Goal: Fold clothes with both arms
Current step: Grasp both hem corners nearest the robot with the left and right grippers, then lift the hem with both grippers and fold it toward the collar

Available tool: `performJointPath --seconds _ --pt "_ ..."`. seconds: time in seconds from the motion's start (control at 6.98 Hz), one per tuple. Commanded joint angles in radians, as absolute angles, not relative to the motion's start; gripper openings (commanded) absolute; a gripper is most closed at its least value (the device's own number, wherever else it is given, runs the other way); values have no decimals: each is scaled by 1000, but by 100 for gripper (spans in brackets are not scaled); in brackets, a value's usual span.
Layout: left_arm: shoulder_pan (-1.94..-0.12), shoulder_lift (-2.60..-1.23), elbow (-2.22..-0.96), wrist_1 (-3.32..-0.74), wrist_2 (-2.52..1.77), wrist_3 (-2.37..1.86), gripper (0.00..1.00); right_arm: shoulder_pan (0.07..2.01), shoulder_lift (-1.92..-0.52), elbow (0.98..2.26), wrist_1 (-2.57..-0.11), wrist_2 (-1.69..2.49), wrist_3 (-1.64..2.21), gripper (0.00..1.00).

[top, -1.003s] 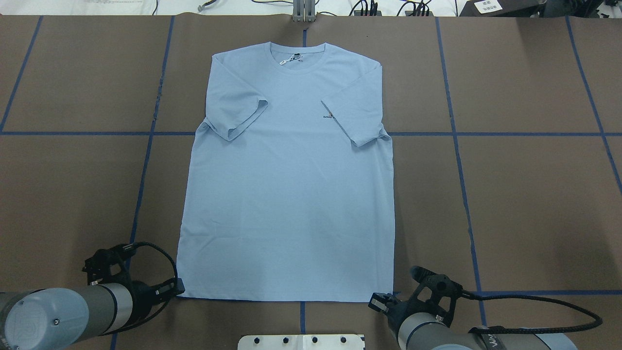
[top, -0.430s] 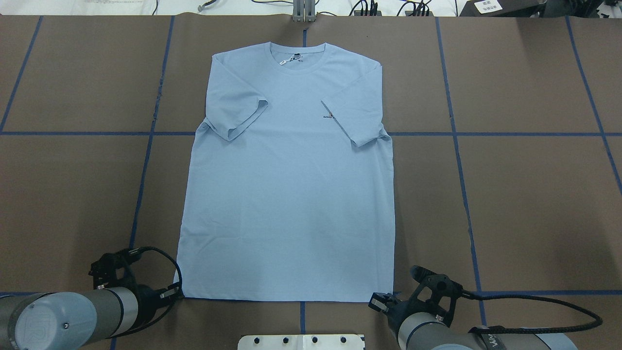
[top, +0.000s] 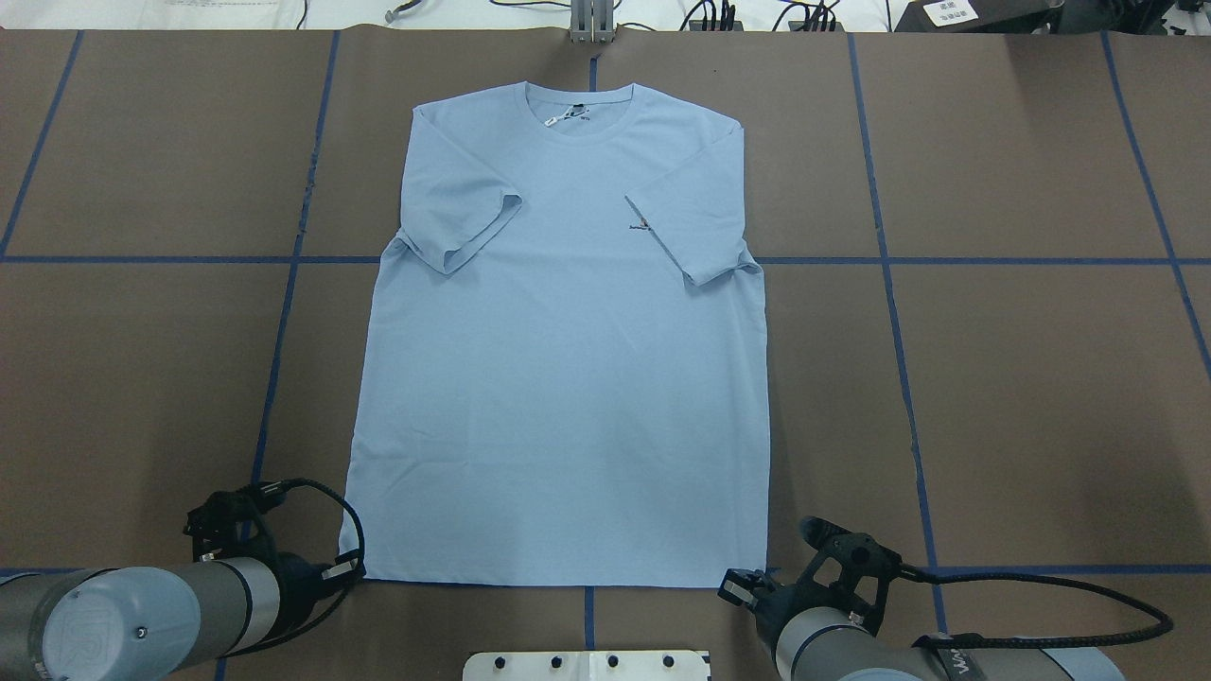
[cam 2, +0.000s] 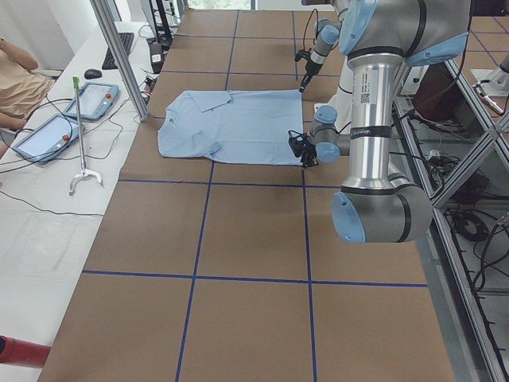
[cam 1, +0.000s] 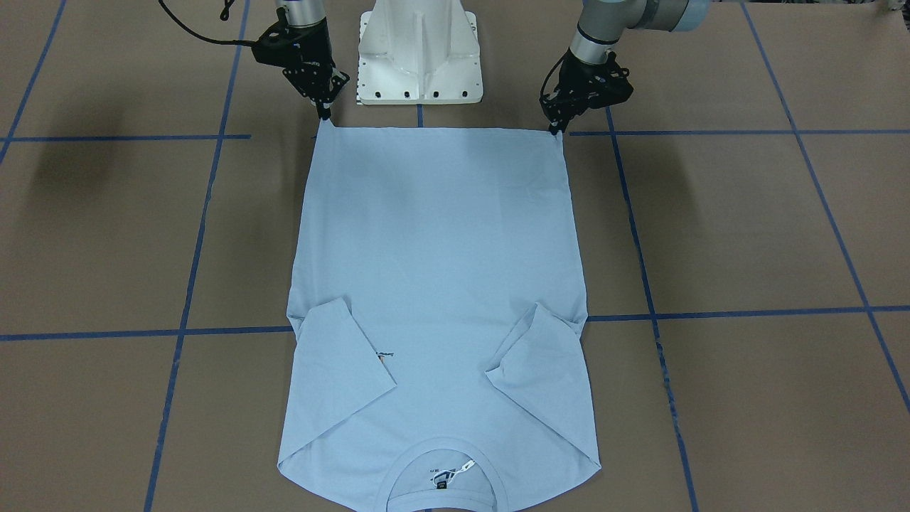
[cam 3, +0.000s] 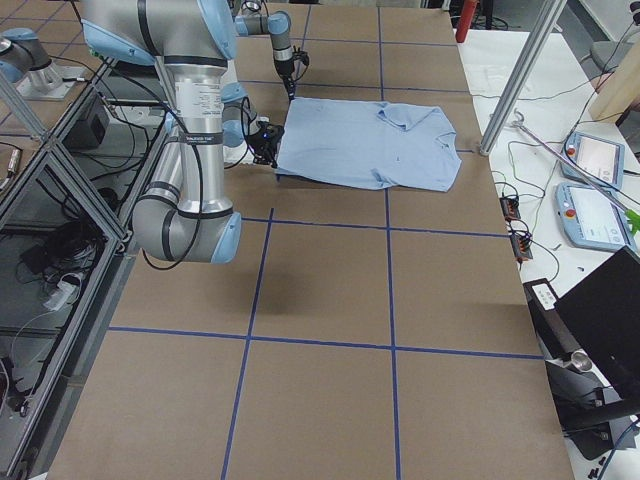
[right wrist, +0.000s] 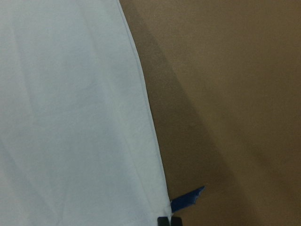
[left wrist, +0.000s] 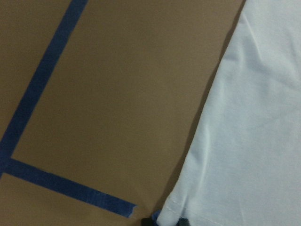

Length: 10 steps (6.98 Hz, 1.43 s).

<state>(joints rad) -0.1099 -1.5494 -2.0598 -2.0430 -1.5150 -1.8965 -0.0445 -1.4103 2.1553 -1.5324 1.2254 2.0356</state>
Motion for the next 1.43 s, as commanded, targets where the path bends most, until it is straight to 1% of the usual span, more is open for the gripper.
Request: performJointPath --seconds 0.0,0.29,0.72,0.86,1.0,1.15,1.29 --pt "-113 -1581 -2074 -2042 -1516 -1899 0 -41 -1416 2160 -1532 1227 2036 0" --pt "-106 -1582 -2132 -2042 -1482 -1936 0 -41 -1431 2192 -1532 1232 2036 0" --pt "-3 -1574 -2213 -2042 -1474 -1977 0 -127 -1558 2305 -1531 1232 2055 0" --pt "-3 -1574 -2253 -2024 -1474 -1989 0 -133 -1559 2321 -1532 1229 2069 0" --pt "-17 -1581 -2299 -1967 -1474 -1982 0 -94 -1551 2339 -1531 1224 2068 0" --pt "-75 -1585 -2318 -1950 -1474 -1967 0 -24 -1534 2358 -1531 1232 2060 0" --pt "-137 -1601 -2316 -1951 -1479 -1897 0 32 -1488 2352 -1534 1238 2037 0"
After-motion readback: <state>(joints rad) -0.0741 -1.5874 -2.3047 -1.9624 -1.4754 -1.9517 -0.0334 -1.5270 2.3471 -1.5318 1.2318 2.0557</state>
